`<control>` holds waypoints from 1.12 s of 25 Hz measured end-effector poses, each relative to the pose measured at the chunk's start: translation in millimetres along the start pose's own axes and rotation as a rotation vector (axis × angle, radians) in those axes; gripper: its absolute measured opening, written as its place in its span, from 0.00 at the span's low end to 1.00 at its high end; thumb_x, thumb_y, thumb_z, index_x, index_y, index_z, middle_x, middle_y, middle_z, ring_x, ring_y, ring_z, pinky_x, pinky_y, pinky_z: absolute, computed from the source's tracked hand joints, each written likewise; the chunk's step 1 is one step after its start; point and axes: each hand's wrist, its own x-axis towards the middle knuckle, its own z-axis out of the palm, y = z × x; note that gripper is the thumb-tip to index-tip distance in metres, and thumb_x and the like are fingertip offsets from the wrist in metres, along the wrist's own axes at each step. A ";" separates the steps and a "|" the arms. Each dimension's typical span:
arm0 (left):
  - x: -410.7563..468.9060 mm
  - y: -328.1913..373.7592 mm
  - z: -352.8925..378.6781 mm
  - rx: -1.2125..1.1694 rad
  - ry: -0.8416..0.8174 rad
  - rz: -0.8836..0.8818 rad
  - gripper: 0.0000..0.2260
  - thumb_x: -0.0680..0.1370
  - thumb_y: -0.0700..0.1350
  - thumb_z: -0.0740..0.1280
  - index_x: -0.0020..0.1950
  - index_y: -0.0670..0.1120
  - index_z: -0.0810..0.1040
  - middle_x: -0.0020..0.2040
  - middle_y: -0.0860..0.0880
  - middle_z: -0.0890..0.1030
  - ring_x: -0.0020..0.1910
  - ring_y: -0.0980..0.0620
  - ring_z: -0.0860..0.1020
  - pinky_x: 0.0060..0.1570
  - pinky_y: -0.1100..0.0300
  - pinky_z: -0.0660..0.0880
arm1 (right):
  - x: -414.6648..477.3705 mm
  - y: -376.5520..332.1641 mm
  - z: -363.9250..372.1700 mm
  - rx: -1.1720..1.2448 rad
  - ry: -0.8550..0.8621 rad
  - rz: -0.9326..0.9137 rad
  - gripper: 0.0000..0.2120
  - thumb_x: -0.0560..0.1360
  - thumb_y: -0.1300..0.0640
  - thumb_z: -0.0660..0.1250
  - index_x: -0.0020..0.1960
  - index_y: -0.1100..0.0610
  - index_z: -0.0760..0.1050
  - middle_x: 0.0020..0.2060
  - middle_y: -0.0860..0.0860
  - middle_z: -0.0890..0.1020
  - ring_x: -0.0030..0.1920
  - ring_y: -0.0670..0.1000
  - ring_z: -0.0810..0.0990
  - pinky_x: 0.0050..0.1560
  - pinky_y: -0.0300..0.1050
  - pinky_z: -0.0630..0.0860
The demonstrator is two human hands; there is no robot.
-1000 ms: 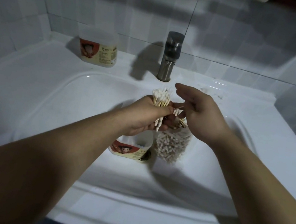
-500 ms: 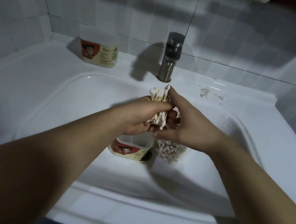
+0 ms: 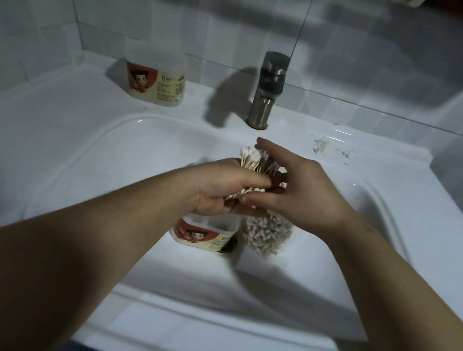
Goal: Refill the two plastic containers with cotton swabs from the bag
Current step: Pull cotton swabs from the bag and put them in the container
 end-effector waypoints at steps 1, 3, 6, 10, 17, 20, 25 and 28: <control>-0.6 0.2 0.9 0.007 0.001 -0.008 0.09 0.82 0.36 0.64 0.54 0.46 0.82 0.47 0.47 0.87 0.48 0.51 0.85 0.52 0.54 0.83 | 0.1 0.9 -0.6 0.007 0.000 0.010 0.47 0.64 0.46 0.83 0.78 0.46 0.66 0.67 0.44 0.78 0.62 0.43 0.80 0.66 0.46 0.76; 0.2 0.4 2.6 0.001 0.038 -0.015 0.08 0.82 0.37 0.64 0.51 0.46 0.81 0.40 0.50 0.86 0.40 0.54 0.84 0.46 0.56 0.84 | -0.3 0.9 -2.0 0.023 0.004 0.011 0.45 0.65 0.42 0.81 0.78 0.45 0.67 0.67 0.44 0.78 0.63 0.43 0.79 0.66 0.47 0.77; 5.7 1.2 0.0 -0.011 0.188 0.017 0.06 0.82 0.41 0.65 0.47 0.48 0.79 0.33 0.51 0.79 0.30 0.57 0.77 0.35 0.60 0.77 | 0.8 2.6 -6.3 0.004 0.153 0.039 0.30 0.76 0.44 0.72 0.75 0.49 0.71 0.67 0.46 0.79 0.64 0.43 0.79 0.63 0.44 0.78; 13.3 -0.8 -8.7 -0.013 0.337 0.076 0.05 0.82 0.46 0.68 0.47 0.47 0.76 0.32 0.51 0.76 0.29 0.55 0.75 0.34 0.60 0.74 | 4.1 10.6 -15.7 -0.274 0.201 0.173 0.14 0.80 0.58 0.64 0.62 0.51 0.83 0.53 0.49 0.87 0.56 0.50 0.83 0.61 0.42 0.77; 15.6 -6.1 -8.9 0.200 0.368 0.148 0.04 0.81 0.46 0.69 0.49 0.46 0.78 0.34 0.51 0.78 0.31 0.55 0.76 0.33 0.60 0.74 | 0.0 3.1 -9.7 -0.488 -0.230 0.133 0.20 0.73 0.60 0.65 0.63 0.49 0.80 0.53 0.49 0.85 0.54 0.53 0.81 0.53 0.48 0.79; 15.9 -9.0 -7.9 0.261 0.351 0.137 0.03 0.81 0.45 0.69 0.50 0.46 0.79 0.36 0.50 0.79 0.32 0.55 0.77 0.35 0.60 0.75 | -0.3 1.0 -9.2 -0.498 -0.264 0.110 0.18 0.74 0.58 0.67 0.62 0.47 0.81 0.55 0.47 0.84 0.54 0.51 0.81 0.54 0.44 0.77; 18.0 -12.9 -7.6 0.379 0.329 0.139 0.03 0.80 0.43 0.69 0.52 0.45 0.80 0.38 0.50 0.80 0.34 0.55 0.78 0.35 0.61 0.76 | 1.3 6.9 -5.9 -0.506 -0.219 0.088 0.11 0.76 0.55 0.67 0.57 0.48 0.84 0.52 0.48 0.86 0.50 0.50 0.81 0.51 0.42 0.75; 17.5 -13.4 -7.9 0.401 0.339 0.137 0.02 0.80 0.43 0.70 0.52 0.47 0.79 0.41 0.50 0.82 0.37 0.55 0.81 0.36 0.61 0.78 | 1.3 8.8 -6.4 -0.474 -0.154 0.084 0.08 0.76 0.56 0.68 0.51 0.49 0.85 0.44 0.47 0.85 0.44 0.48 0.79 0.47 0.43 0.76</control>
